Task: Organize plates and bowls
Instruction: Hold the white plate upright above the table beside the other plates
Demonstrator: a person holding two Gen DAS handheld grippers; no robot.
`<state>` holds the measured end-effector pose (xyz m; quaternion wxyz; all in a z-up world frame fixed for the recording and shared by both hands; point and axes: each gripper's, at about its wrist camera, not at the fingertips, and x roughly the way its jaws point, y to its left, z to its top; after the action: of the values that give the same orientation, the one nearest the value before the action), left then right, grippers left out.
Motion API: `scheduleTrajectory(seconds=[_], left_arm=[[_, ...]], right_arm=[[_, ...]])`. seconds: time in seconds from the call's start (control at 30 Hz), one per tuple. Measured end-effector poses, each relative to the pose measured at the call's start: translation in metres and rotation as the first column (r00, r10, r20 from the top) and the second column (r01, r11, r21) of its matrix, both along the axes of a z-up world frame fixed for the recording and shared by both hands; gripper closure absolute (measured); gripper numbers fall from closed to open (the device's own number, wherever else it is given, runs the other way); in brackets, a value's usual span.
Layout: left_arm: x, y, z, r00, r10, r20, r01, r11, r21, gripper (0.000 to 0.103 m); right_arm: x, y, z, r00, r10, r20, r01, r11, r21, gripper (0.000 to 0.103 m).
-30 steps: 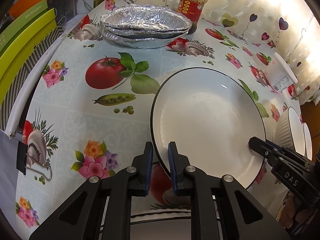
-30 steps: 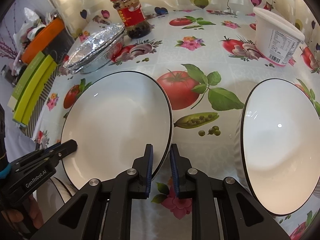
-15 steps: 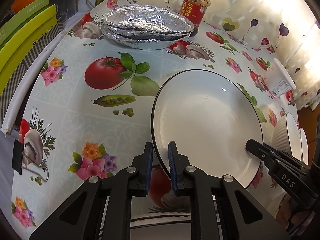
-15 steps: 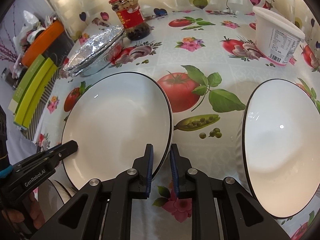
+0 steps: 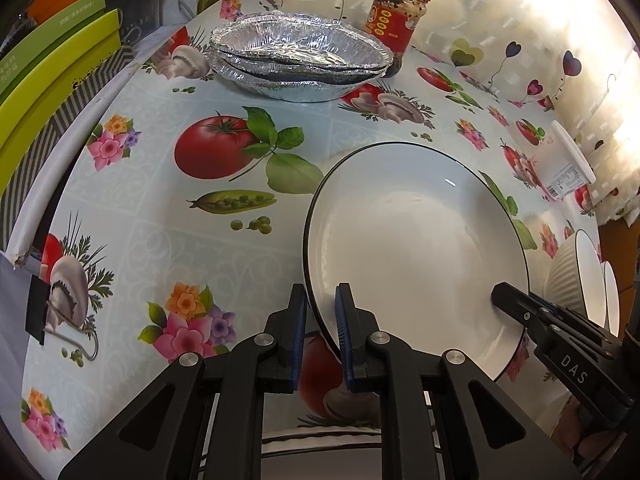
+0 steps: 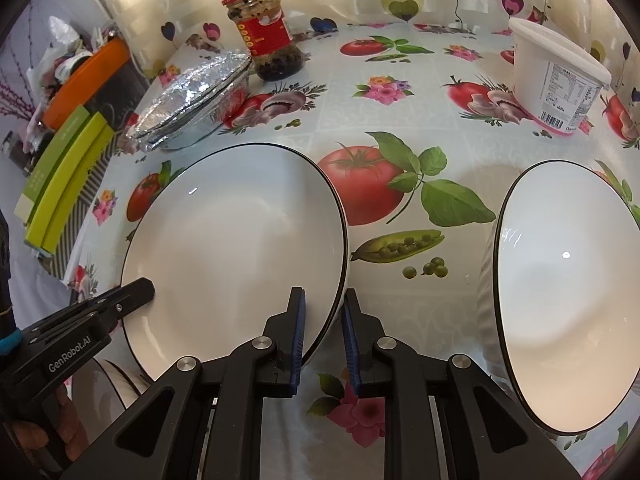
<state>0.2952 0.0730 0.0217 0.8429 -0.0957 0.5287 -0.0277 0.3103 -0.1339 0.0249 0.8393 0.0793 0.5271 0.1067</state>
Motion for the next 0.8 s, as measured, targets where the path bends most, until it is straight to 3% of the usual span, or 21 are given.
scheduleTrajectory(seconds=[0.43, 0.8], left_arm=[[-0.007, 0.003, 0.013, 0.999, 0.011, 0.035, -0.011, 1.000, 0.001, 0.088], [-0.021, 0.006, 0.037, 0.996, 0.016, 0.084, -0.015, 1.000, -0.009, 0.088]], right_arm=[[-0.006, 0.004, 0.012, 0.998, 0.026, 0.056, -0.025, 1.000, -0.005, 0.086], [-0.018, 0.006, 0.040, 0.994, 0.036, 0.104, -0.035, 0.999, -0.008, 0.086]])
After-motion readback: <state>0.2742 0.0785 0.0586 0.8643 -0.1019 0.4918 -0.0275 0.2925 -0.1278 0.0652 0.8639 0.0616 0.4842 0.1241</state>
